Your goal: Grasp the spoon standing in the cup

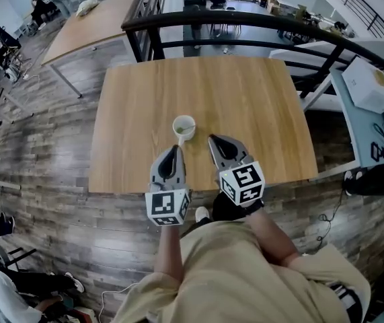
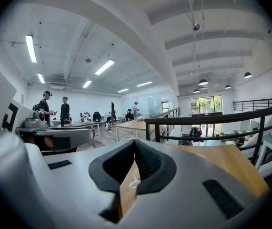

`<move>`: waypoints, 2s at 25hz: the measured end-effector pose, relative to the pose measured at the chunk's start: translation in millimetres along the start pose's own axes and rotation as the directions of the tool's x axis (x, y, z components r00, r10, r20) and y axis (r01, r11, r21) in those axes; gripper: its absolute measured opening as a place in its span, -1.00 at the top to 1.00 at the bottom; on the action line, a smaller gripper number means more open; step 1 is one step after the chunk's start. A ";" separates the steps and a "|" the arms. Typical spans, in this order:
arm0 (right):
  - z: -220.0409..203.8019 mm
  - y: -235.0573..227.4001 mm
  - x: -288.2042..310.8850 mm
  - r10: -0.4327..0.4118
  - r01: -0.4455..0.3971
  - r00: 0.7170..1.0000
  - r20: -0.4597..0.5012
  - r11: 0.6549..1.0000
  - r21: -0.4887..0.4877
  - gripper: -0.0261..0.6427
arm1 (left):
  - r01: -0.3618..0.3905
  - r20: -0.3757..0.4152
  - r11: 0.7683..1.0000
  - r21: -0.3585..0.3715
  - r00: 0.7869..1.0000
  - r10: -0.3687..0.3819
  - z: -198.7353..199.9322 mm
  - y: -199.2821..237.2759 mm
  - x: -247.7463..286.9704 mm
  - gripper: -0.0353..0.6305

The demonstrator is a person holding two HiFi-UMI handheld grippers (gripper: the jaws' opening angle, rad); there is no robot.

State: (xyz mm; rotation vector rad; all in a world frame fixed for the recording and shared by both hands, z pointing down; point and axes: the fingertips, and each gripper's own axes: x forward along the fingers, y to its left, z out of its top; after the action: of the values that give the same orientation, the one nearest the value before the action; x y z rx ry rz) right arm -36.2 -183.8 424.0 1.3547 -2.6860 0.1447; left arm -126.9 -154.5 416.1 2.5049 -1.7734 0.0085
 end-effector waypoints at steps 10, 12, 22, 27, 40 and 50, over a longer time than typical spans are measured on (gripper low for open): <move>-59.0 -22.2 58.4 0.050 -0.050 0.988 -0.147 0.999 0.005 0.88 | -0.036 -0.043 0.999 -0.023 0.998 0.035 -41.7 18.2 47.4 0.88; -72.2 -25.5 70.4 0.062 -0.060 0.981 -0.182 0.998 0.017 0.88 | -0.051 -0.054 0.999 -0.020 0.997 0.050 -48.5 24.6 55.4 0.88; -129.6 -48.2 119.1 0.084 -0.072 0.944 -0.319 0.996 0.050 0.88 | -0.069 -0.129 0.997 -0.036 0.990 0.063 -86.7 45.5 95.8 0.88; -158.7 -53.9 134.2 0.109 -0.084 0.921 -0.373 0.993 0.081 0.87 | -0.088 -0.157 0.995 -0.056 0.984 0.079 -101.6 55.8 112.3 0.88; -211.7 -69.2 179.9 0.140 -0.026 0.883 -0.447 0.967 0.252 0.50 | -0.116 -0.242 0.991 -0.065 0.965 0.097 -138.8 77.3 142.1 0.88; -215.2 -74.7 192.6 0.109 0.034 0.900 -0.422 0.948 0.318 0.81 | -0.147 -0.251 0.985 -0.087 0.960 0.121 -145.6 92.3 139.2 0.88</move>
State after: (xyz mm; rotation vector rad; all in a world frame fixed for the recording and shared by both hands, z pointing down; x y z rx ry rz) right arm -73.9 -349.8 669.0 1.1647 -2.3703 0.8171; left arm -162.1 -307.0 572.9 2.1983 -1.7864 0.2169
